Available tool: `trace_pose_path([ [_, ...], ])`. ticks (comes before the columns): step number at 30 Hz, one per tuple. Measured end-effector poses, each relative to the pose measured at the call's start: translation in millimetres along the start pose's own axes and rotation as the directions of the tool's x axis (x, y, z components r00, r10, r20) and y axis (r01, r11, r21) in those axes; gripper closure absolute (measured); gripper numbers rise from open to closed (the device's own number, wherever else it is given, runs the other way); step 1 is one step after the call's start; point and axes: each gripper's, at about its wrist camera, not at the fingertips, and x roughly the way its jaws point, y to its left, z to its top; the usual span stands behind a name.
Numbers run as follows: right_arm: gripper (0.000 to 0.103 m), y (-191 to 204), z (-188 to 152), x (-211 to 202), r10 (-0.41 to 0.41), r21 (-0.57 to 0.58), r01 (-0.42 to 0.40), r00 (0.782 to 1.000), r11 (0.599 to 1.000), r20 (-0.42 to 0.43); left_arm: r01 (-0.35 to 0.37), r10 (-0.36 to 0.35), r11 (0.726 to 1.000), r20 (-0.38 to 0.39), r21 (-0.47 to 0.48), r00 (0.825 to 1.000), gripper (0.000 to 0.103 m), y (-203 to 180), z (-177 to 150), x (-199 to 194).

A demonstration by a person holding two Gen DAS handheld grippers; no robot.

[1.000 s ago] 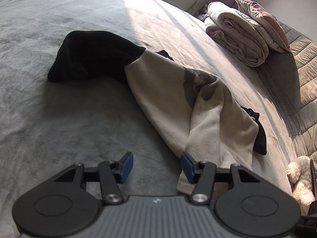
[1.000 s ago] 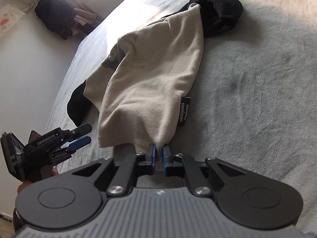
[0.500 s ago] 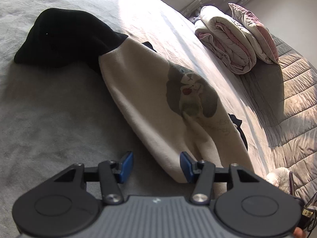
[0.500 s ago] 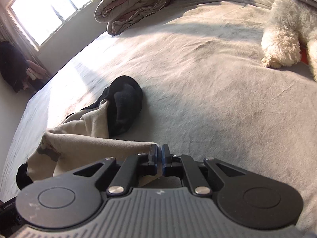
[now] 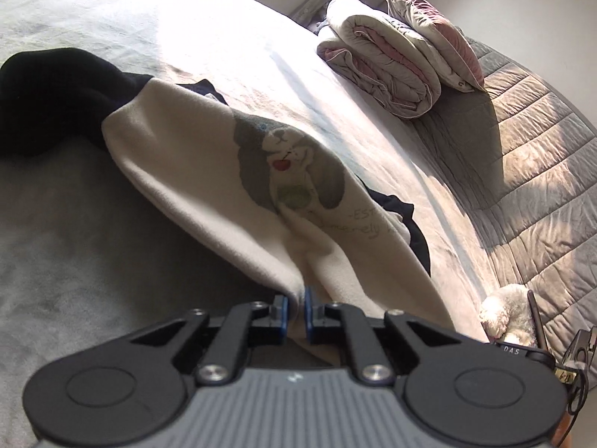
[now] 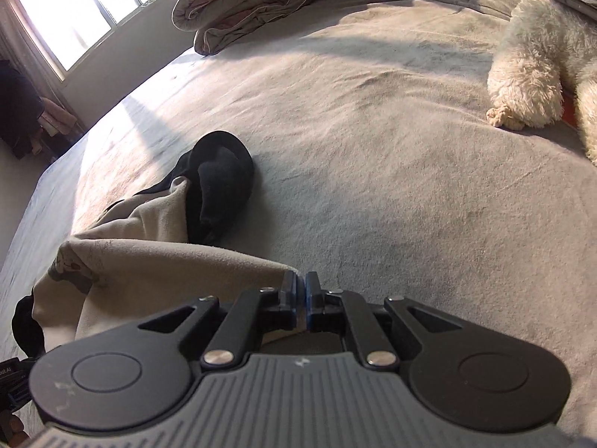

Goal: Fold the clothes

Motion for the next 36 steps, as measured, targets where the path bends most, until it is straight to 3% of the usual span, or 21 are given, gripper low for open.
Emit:
trace_pose_path([
  [9,0.097,20,-3,-31,0.061,-0.111,-0.056,0.997,0.992,0.047,-0.015,0.016,1.000,0.094,-0.018,0.995,0.096,29,-5,-71],
  [17,0.097,38,-12,-35,0.133,-0.156,-0.140,0.990,0.978,-0.053,-0.032,0.033,0.999,0.095,-0.015,0.995,0.097,46,-4,-131],
  [28,0.097,65,-27,-26,0.199,-0.217,-0.250,0.952,0.943,-0.233,-0.154,0.148,0.986,-0.091,-0.068,0.985,0.094,98,-9,-102],
  [29,0.097,66,-28,-23,0.199,-0.222,-0.255,0.949,0.941,-0.245,-0.149,0.142,0.987,-0.104,-0.067,0.984,0.091,99,-10,-100],
  [31,0.091,66,-28,-21,0.212,-0.235,-0.275,0.942,0.932,-0.261,-0.116,0.110,0.992,-0.124,-0.046,0.986,0.074,102,-14,-101],
  [33,0.087,62,-27,-21,0.218,-0.236,-0.284,0.938,0.929,-0.270,-0.073,0.071,0.997,-0.142,-0.016,0.987,0.050,103,-19,-106],
  [35,0.085,56,-25,-22,0.221,-0.220,-0.283,0.938,0.934,-0.268,-0.025,0.028,0.999,-0.165,0.023,0.986,0.044,102,-25,-111],
  [36,0.076,53,-24,-23,0.227,-0.212,-0.287,0.937,0.934,-0.267,0.004,0.004,0.999,-0.180,0.039,0.984,0.043,102,-29,-112],
])
